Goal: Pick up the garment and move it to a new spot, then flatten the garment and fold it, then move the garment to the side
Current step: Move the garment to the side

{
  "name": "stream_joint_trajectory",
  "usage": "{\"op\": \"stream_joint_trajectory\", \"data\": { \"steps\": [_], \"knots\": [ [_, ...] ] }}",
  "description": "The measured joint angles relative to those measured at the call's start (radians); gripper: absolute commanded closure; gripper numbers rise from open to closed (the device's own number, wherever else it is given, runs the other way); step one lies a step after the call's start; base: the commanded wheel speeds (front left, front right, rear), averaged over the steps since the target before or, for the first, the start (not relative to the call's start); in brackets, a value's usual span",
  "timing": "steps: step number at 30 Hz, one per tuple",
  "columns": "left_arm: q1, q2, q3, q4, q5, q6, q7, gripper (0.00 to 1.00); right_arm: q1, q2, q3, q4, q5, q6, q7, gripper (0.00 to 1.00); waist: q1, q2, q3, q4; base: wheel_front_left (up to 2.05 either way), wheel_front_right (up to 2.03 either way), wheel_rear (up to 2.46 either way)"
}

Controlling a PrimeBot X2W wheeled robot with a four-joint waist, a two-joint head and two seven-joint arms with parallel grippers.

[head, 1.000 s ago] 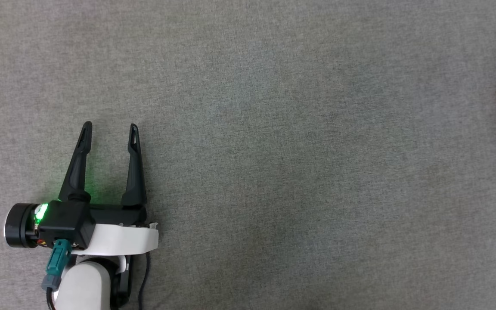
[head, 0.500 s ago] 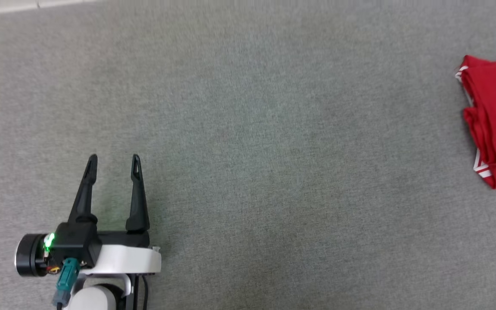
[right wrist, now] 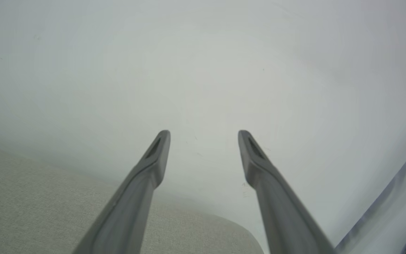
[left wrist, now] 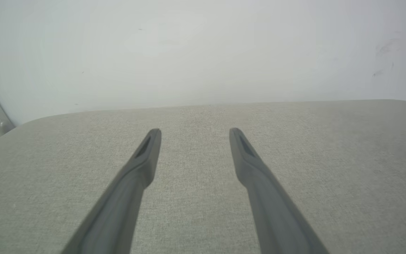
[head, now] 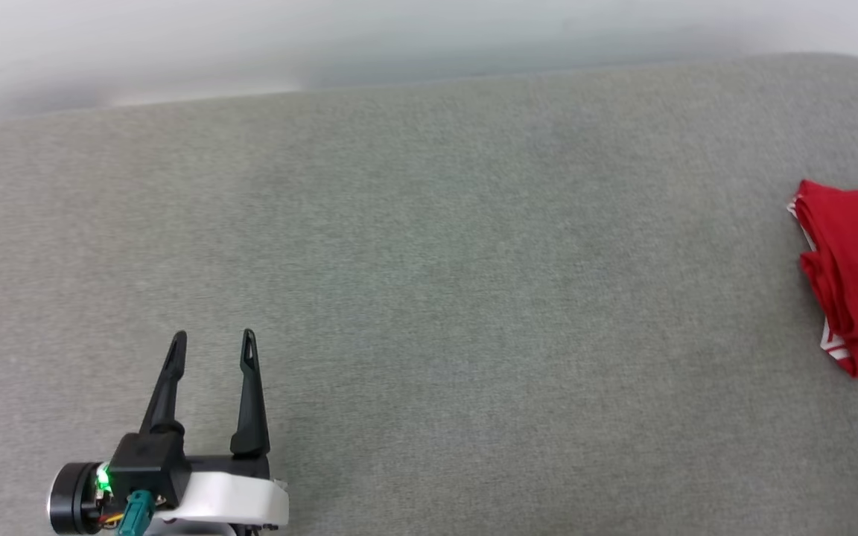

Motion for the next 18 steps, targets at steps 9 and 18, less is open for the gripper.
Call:
{"op": "stream_joint_trajectory", "data": {
  "steps": [9, 18],
  "knots": [
    [0.04, -0.001, -0.012, 0.03, -0.001, 0.005, 0.0, 0.0, 0.22, 0.206, 0.0, -0.076, -0.034, 0.0, -0.075, 0.0, 0.0, 0.0, -0.08, 0.061, 0.0, 0.0, 0.0],
    [0.074, -0.002, -0.013, 0.058, -0.009, 0.005, 0.0, 0.0, 0.388, 0.302, 0.014, -0.11, -0.005, 0.0, -0.08, 0.0, -0.0001, 0.0, -0.138, 0.09, 0.0, 0.0, 0.0]
  ]
}}
